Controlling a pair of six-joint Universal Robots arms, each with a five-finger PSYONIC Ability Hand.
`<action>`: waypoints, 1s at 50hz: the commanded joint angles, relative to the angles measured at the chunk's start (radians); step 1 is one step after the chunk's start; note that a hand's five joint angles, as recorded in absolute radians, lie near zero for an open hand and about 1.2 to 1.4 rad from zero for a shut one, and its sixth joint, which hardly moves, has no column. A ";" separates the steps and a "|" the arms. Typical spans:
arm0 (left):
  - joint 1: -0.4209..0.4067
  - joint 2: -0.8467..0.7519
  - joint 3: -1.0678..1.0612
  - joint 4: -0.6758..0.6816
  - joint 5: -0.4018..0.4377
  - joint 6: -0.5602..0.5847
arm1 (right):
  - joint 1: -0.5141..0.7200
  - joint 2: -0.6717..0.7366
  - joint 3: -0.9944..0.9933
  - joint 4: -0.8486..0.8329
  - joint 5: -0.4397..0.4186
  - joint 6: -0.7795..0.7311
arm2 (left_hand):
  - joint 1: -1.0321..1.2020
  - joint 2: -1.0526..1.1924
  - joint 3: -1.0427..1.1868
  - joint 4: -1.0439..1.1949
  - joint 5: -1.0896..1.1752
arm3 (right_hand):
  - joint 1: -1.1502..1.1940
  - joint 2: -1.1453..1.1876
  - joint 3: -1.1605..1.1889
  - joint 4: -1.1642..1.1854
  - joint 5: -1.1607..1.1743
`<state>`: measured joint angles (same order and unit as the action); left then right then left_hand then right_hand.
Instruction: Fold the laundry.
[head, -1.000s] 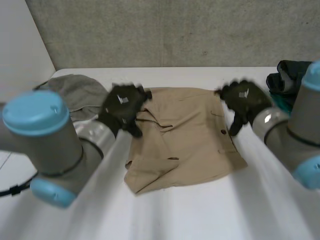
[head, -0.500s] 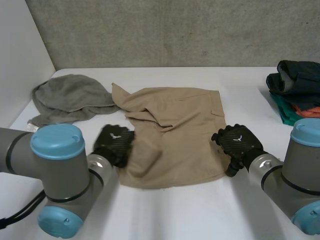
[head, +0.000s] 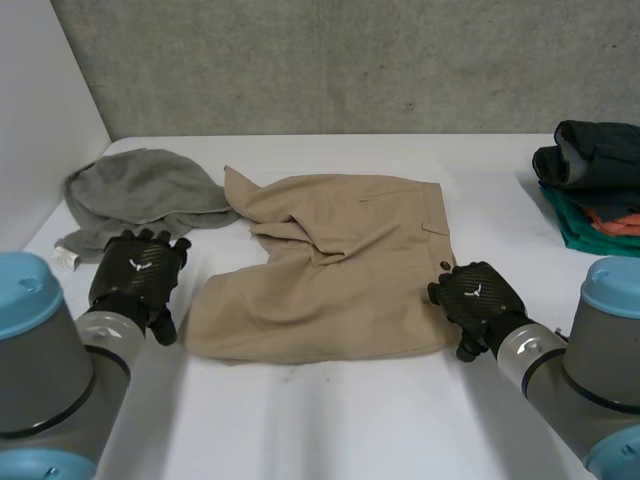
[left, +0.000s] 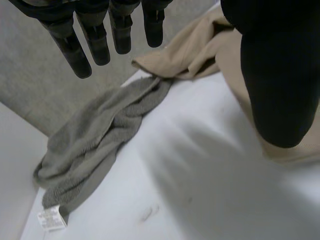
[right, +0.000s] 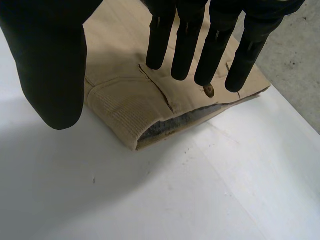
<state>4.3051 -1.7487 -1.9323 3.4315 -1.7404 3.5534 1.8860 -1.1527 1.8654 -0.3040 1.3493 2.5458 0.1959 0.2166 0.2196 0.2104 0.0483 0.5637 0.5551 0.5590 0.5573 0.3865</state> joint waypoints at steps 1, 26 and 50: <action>-0.005 0.081 -0.109 0.002 0.116 0.012 | 0.001 -0.004 0.017 -0.006 0.002 -0.001 | 0.249 0.228 0.225 0.234 0.222 | 0.167 0.176 0.172 0.173 0.170; 0.055 -0.134 -0.076 0.106 0.314 0.051 | -0.004 -0.062 0.015 -0.058 0.014 0.014 | 0.490 0.469 0.467 0.476 0.463 | 0.833 0.841 0.837 0.839 0.835; 0.022 0.393 0.259 -0.176 0.305 0.019 | -0.001 -0.397 -0.613 0.557 0.034 0.010 | 1.200 1.180 1.177 1.186 1.173 | 0.833 0.841 0.837 0.839 0.835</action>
<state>4.3279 -1.4141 -1.8192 3.3951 -1.4345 3.5914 1.8867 -1.5246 1.4537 0.0814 1.3887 2.5574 1.1625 1.1954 1.1918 1.1970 0.9751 1.0354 1.1610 1.1735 1.1973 0.9701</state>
